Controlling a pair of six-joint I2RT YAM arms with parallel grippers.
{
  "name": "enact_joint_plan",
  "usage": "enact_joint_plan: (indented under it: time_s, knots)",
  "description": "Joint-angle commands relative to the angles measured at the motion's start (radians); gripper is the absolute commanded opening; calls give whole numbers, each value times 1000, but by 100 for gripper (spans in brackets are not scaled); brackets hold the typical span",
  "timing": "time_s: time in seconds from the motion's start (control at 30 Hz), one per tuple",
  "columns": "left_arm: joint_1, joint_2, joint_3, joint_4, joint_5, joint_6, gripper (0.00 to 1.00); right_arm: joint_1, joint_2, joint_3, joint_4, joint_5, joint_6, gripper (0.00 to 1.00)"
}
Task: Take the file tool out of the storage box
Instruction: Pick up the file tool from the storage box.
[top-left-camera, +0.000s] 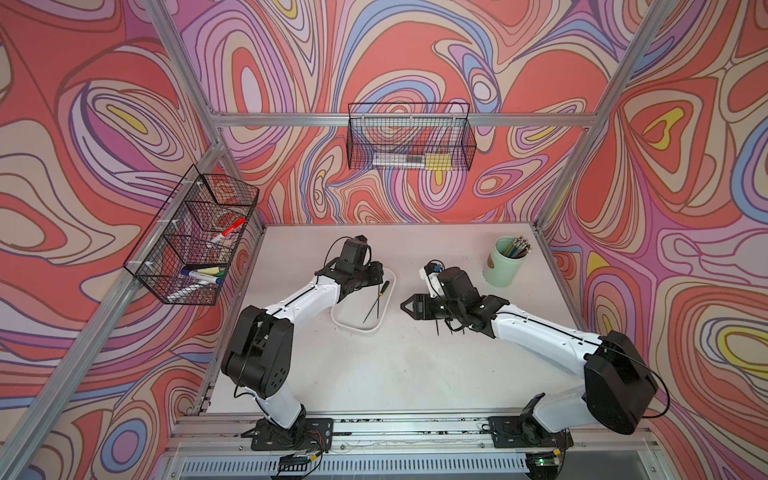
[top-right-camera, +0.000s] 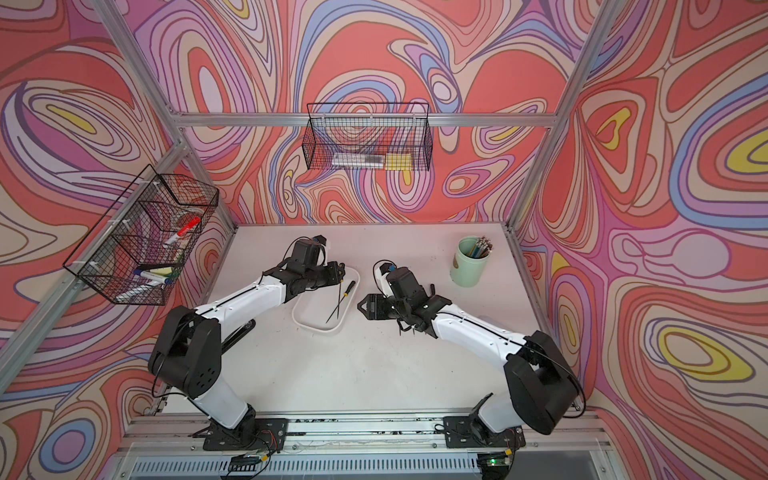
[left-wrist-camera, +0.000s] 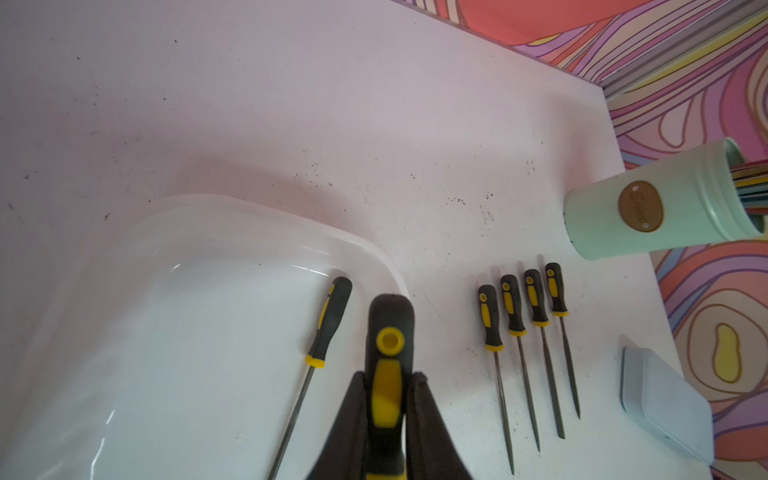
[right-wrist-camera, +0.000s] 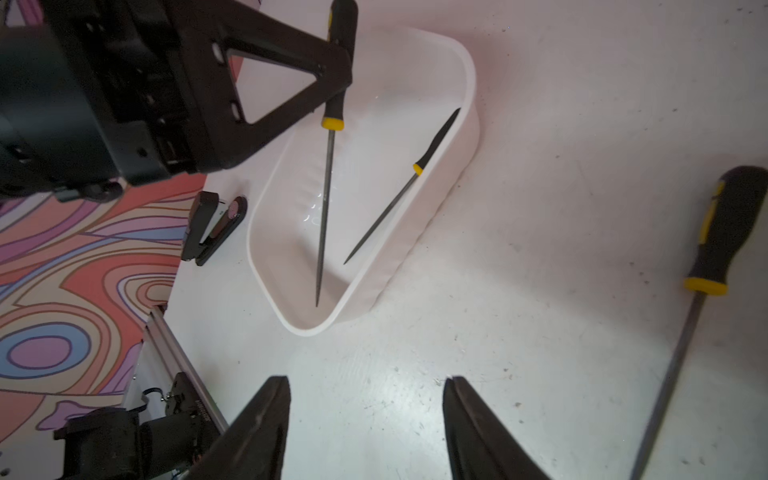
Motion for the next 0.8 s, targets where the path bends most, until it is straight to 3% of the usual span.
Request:
enact_joint_plan:
  time_s: [0.0, 0.77]
  knots:
    - [5, -33, -12, 44, 56, -120, 13, 17, 22, 0, 89, -39, 30, 56]
    - [-26, -85, -65, 64, 108, -216, 10, 52, 197, 103, 137, -67, 35, 34]
